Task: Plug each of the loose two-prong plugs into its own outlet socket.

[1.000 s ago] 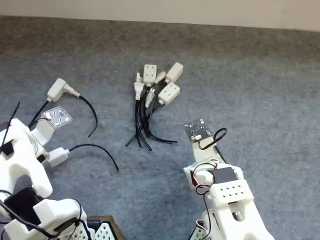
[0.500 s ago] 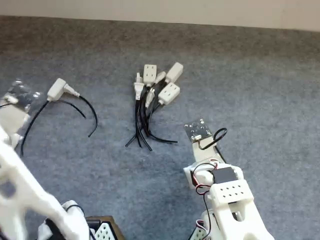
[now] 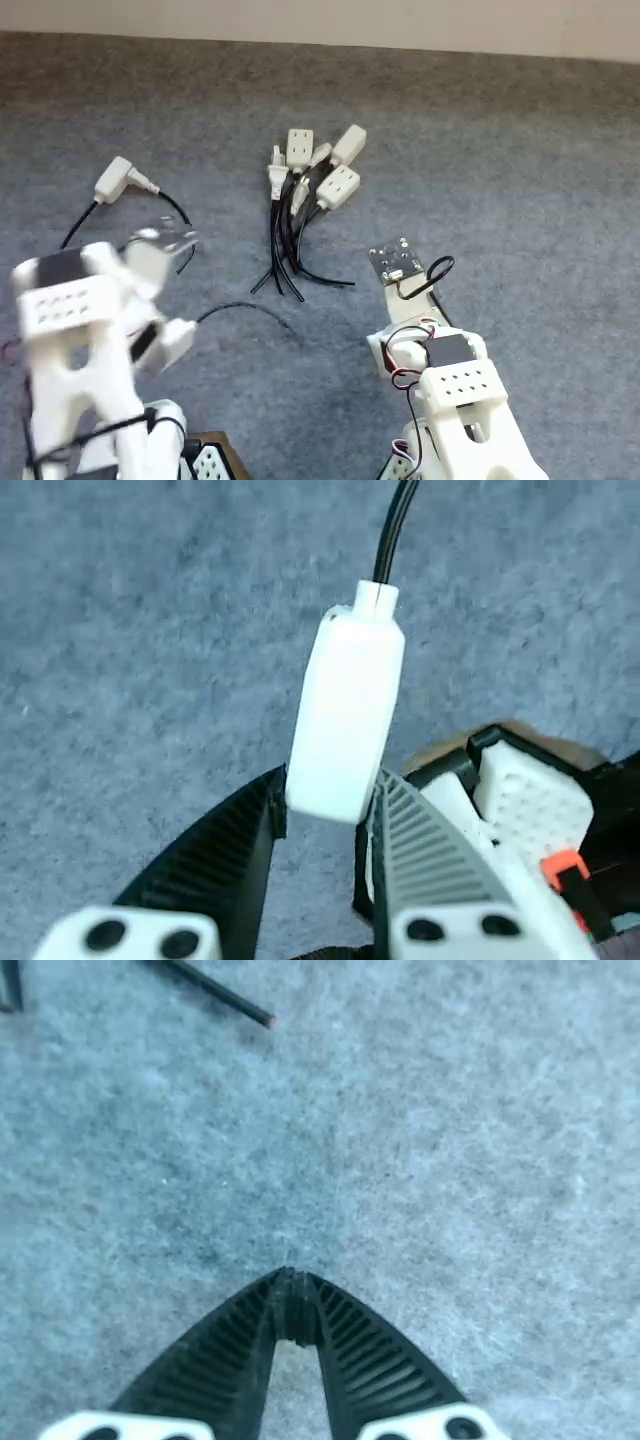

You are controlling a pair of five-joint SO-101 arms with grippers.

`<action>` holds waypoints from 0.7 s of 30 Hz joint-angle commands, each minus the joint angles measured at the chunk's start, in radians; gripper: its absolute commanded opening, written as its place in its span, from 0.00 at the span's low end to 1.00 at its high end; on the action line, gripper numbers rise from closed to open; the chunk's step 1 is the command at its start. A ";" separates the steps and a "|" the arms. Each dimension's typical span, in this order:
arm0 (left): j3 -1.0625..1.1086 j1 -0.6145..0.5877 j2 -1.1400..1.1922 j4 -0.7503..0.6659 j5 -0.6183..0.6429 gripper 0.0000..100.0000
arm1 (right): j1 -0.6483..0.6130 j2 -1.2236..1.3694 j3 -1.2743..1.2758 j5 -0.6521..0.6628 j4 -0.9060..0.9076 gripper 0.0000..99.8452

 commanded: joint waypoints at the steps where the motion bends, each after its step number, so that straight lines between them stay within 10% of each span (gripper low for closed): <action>1: 0.002 0.159 0.045 -0.086 0.207 0.00 | -0.005 -0.015 -0.002 0.014 -0.015 0.01; 5: 0.008 0.275 0.070 -0.158 0.270 0.00 | -0.005 -0.015 -0.002 0.014 -0.015 0.01; 12: 0.107 0.591 0.093 -0.232 -0.087 0.00 | -0.005 -0.015 -0.002 0.014 -0.015 0.01; 16: 0.120 0.553 0.102 -0.270 -0.370 0.01 | -0.005 -0.015 -0.002 0.014 -0.015 0.01; 21: 0.096 0.429 0.099 -0.311 -0.437 0.13 | -0.007 -0.015 -0.002 0.014 -0.015 0.01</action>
